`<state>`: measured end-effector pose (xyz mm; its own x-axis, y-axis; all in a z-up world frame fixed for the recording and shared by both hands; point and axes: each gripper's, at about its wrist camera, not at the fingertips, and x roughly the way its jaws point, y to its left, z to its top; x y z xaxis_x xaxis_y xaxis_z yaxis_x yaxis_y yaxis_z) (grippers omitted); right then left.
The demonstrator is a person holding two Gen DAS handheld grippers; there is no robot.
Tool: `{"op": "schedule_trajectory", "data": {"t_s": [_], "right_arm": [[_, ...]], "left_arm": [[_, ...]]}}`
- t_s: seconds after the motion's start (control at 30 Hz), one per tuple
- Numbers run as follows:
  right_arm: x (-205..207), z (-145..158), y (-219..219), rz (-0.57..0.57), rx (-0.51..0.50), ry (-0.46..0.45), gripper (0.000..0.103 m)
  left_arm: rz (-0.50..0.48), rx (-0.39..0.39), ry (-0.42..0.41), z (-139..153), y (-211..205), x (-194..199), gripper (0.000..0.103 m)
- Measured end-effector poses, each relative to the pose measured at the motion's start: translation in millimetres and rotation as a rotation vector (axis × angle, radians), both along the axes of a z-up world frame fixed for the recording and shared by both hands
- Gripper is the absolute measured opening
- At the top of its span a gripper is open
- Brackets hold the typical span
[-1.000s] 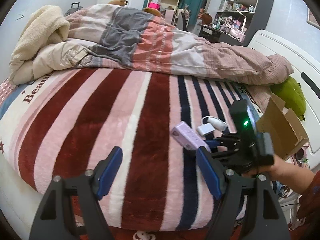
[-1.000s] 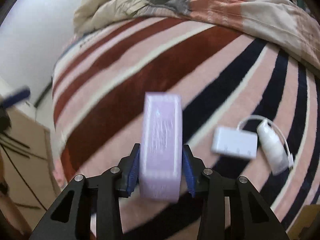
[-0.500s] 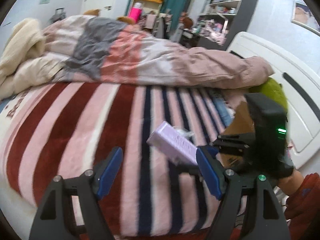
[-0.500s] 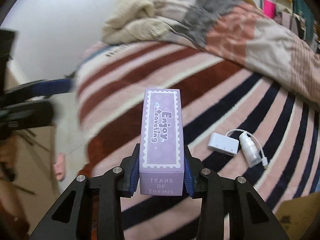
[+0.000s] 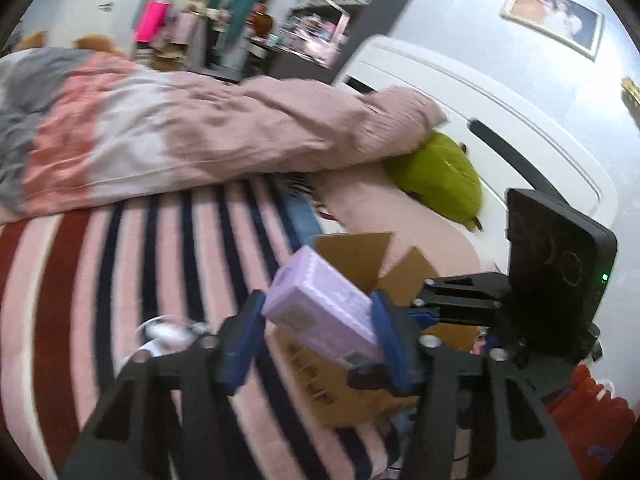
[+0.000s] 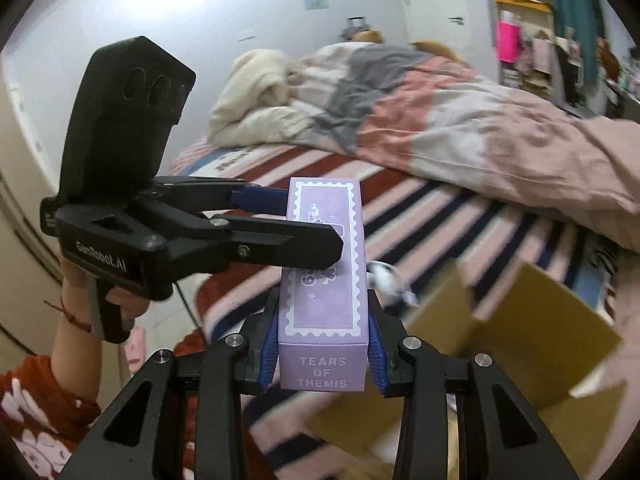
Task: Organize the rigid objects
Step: 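Carry the lilac box into the cardboard box and release it, then return the right gripper and grasp the white USB adapter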
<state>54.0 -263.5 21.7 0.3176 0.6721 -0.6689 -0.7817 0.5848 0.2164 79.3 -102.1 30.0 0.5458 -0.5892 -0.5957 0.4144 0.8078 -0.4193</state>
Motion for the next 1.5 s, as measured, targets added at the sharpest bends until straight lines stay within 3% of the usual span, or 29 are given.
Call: {"op": "schedule_trajectory", "data": {"t_s": [0.27, 0.47, 0.5, 0.57, 0.63, 0.73, 0.87, 1.03, 1.13, 1.33, 1.43, 1.5], "right_arm": [[22.7, -14.1, -62.2, -0.118, -0.042, 0.066, 0.033], [29.4, -28.9, -69.9, -0.160, -0.137, 0.137, 0.033], [28.0, -30.0, -70.8, -0.171, -0.166, 0.132, 0.033], [26.6, -32.0, -68.1, -0.194, -0.209, 0.114, 0.034], [25.1, -31.9, -69.5, -0.207, -0.217, 0.109, 0.035], [19.6, -27.2, -66.2, -0.213, -0.220, 0.082, 0.041], [10.6, -16.5, -49.6, -0.191, -0.187, 0.048, 0.041], [-5.1, 4.3, -1.2, -0.119, -0.100, -0.015, 0.041], [-12.6, 3.8, 40.1, -0.063, -0.028, 0.008, 0.046], [-28.2, -24.6, 123.2, 0.032, -0.048, 0.045, 0.050], [-24.3, -56.4, 152.3, 0.005, -0.098, 0.076, 0.060], [-13.8, -77.8, 162.8, -0.052, -0.145, 0.065, 0.060]], "left_arm": [[-0.125, 0.031, 0.050, -16.6, -73.2, 35.2, 0.049], [-0.148, 0.155, 0.077, -26.9, -95.7, 35.3, 0.050], [-0.139, 0.174, 0.076, -26.9, -95.8, 34.2, 0.051], [-0.124, 0.171, 0.073, -25.3, -89.8, 32.5, 0.063], [-0.104, 0.157, 0.060, -21.1, -79.9, 28.9, 0.069], [-0.060, 0.148, 0.022, -7.9, -56.8, 15.9, 0.069], [0.051, 0.166, -0.019, 7.3, -17.5, -3.6, 0.070], [0.249, 0.221, -0.055, 11.6, 49.1, -36.0, 0.070], [0.343, 0.229, -0.050, 2.7, 85.8, -55.5, 0.070], [0.463, 0.250, -0.027, -28.8, 152.8, -90.4, 0.070], [0.475, 0.237, -0.013, -48.0, 172.7, -95.9, 0.071], [0.467, 0.235, -0.007, -60.0, 182.0, -98.2, 0.071]]}}
